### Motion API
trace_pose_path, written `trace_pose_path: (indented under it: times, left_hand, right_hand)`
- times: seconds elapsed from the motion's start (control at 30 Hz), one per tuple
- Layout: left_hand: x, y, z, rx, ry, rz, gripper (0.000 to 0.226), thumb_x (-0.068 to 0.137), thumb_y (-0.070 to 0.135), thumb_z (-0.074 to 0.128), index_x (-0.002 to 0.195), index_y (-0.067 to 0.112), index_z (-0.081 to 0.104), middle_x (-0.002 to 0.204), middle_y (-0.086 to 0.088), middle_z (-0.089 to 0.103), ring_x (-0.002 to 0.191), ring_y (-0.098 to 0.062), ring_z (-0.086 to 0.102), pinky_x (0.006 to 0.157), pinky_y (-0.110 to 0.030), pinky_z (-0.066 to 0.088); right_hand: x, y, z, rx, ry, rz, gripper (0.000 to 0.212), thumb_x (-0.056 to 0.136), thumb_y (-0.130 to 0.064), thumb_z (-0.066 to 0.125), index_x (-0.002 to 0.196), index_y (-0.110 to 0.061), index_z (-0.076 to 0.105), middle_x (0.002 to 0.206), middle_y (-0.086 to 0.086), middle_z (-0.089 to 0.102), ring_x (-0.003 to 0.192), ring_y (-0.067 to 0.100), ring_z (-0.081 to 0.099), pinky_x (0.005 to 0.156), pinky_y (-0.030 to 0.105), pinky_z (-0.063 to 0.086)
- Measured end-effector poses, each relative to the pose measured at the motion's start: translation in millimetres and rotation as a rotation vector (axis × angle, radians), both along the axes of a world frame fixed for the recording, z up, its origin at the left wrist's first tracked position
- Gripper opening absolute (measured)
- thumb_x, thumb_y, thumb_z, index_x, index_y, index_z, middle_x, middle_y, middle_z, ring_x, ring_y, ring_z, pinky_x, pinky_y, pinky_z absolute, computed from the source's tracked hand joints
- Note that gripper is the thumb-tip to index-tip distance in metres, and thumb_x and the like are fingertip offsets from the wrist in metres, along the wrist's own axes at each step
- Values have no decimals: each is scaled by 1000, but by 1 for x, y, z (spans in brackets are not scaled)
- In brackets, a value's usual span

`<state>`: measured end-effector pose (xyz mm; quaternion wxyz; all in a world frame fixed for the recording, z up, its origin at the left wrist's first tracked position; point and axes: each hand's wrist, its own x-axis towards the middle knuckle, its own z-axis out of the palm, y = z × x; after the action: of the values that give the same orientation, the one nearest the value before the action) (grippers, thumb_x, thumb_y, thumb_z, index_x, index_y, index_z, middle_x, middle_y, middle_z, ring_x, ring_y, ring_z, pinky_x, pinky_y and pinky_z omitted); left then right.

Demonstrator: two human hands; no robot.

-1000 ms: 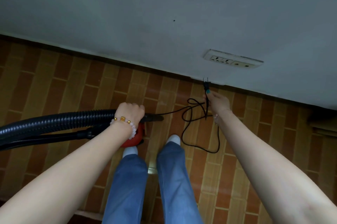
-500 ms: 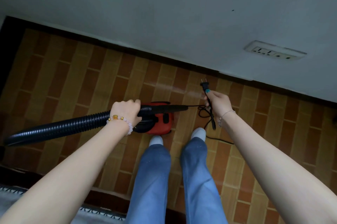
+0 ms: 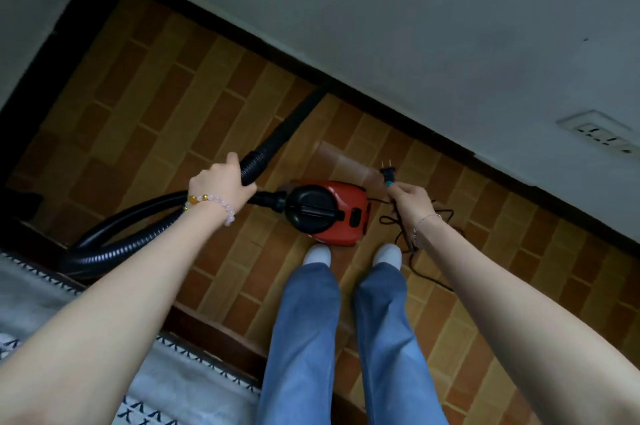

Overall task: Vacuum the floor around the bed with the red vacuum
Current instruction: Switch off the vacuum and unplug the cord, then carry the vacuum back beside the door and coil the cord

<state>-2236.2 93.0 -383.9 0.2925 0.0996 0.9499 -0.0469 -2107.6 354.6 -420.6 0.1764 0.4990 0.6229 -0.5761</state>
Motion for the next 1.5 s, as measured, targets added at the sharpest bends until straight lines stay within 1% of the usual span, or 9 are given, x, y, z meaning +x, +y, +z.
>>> trace_pose_path:
  times: [0.2, 0.33, 0.4, 0.5, 0.57, 0.73, 1.0, 1.13, 1.5]
  left_hand:
    - [28, -38, -51, 23, -27, 97, 35, 89, 31, 56, 107, 7, 40, 92, -16, 65, 76, -36, 65, 55, -32, 43]
    - [45, -56, -91, 50, -44, 177, 38, 88, 31, 57, 114, 7, 41, 99, -14, 64, 81, -38, 65, 59, -35, 45]
    - [51, -60, -110, 58, -73, 224, 42, 89, 31, 57, 117, 6, 40, 103, -15, 63, 85, -39, 65, 63, -38, 46]
    - [56, -60, -135, 86, -91, 326, 43, 88, 31, 59, 117, 5, 40, 106, -17, 62, 90, -42, 64, 66, -39, 46]
    - [59, -57, -149, 105, -108, 399, 44, 87, 29, 61, 117, 4, 41, 107, -18, 62, 92, -42, 63, 65, -37, 43]
    - [63, -50, -176, 114, -135, 533, 46, 86, 29, 62, 118, 3, 41, 108, -20, 62, 94, -43, 62, 71, -41, 47]
    - [83, -53, -196, 133, -190, 529, 46, 86, 30, 65, 116, 5, 41, 107, -16, 63, 90, -38, 64, 63, -34, 42]
    - [82, -54, -194, 126, -203, 500, 45, 86, 30, 63, 117, 6, 40, 106, -16, 64, 87, -38, 65, 62, -34, 44]
    - [84, -68, -161, 261, -188, 498, 38, 83, 29, 66, 109, 12, 45, 90, -9, 63, 64, -26, 55, 53, -27, 39]
  right_hand:
    - [-19, -41, -56, 101, -49, 503, 28, 96, -18, 52, 119, -6, 64, 88, 12, 63, 69, 15, 50, 55, 22, 35]
    - [-30, -61, -106, 164, -101, 688, 34, 96, -21, 53, 125, -6, 60, 99, 7, 64, 81, 15, 55, 68, 20, 38]
    - [-33, -68, -129, 189, -115, 745, 30, 96, -20, 53, 119, -5, 63, 83, 1, 57, 65, 10, 48, 57, 16, 34]
    - [-39, -76, -156, 237, -153, 853, 17, 96, -18, 52, 90, -8, 66, 74, 2, 52, 67, 16, 46, 49, 20, 28]
    - [-41, -78, -171, 261, -168, 907, 23, 95, -16, 51, 73, -15, 58, 69, 3, 54, 63, 17, 48, 60, 26, 37]
    - [-40, -82, -194, 282, -185, 1001, 30, 95, -15, 51, 123, -7, 57, 120, 16, 63, 111, 34, 58, 93, 35, 46]
    - [-45, -90, -217, 152, -286, 1212, 49, 85, -23, 65, 130, -11, 48, 119, 13, 62, 110, 31, 59, 92, 35, 47]
    - [-49, -89, -219, 240, -340, 1376, 43, 85, -27, 65, 121, -8, 52, 115, 15, 64, 105, 32, 61, 84, 35, 49]
    - [-40, -90, -185, 322, -281, 1378, 35, 88, -29, 60, 114, -7, 53, 109, 14, 65, 98, 32, 63, 80, 35, 50]
